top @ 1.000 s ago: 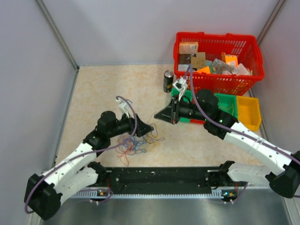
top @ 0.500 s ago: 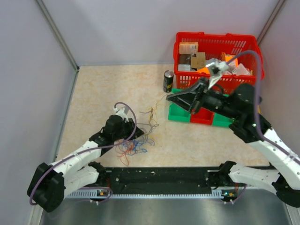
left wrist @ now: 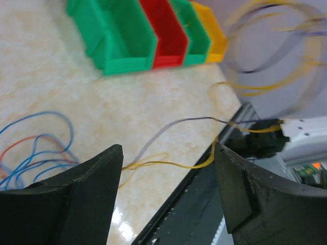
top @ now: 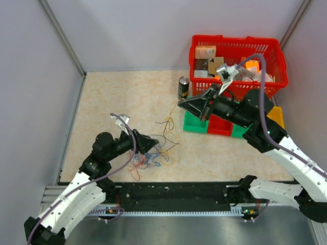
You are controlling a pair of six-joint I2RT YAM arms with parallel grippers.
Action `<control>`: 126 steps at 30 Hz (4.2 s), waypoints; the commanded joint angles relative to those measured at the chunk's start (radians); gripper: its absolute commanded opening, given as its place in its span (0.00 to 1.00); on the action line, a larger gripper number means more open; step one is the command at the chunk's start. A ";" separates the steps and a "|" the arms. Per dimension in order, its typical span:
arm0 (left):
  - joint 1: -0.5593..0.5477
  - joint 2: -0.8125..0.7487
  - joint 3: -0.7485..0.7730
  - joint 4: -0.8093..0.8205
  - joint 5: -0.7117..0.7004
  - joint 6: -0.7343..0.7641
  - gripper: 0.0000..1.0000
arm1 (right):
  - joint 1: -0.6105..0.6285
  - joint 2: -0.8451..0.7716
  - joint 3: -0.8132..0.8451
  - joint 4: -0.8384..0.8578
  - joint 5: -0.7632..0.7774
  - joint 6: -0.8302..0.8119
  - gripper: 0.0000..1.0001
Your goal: Untangle the cables
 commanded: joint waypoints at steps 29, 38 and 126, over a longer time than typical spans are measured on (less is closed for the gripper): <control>-0.101 0.338 0.153 -0.147 -0.561 -0.139 0.00 | 0.029 -0.088 0.070 -0.145 0.128 -0.061 0.00; -0.001 0.209 0.023 -0.381 -0.715 -0.208 0.00 | 0.029 -0.245 0.121 -0.454 0.831 -0.308 0.00; -0.382 0.821 0.303 0.301 -0.218 -0.416 0.40 | 0.029 -0.504 -0.042 -0.372 0.547 -0.270 0.00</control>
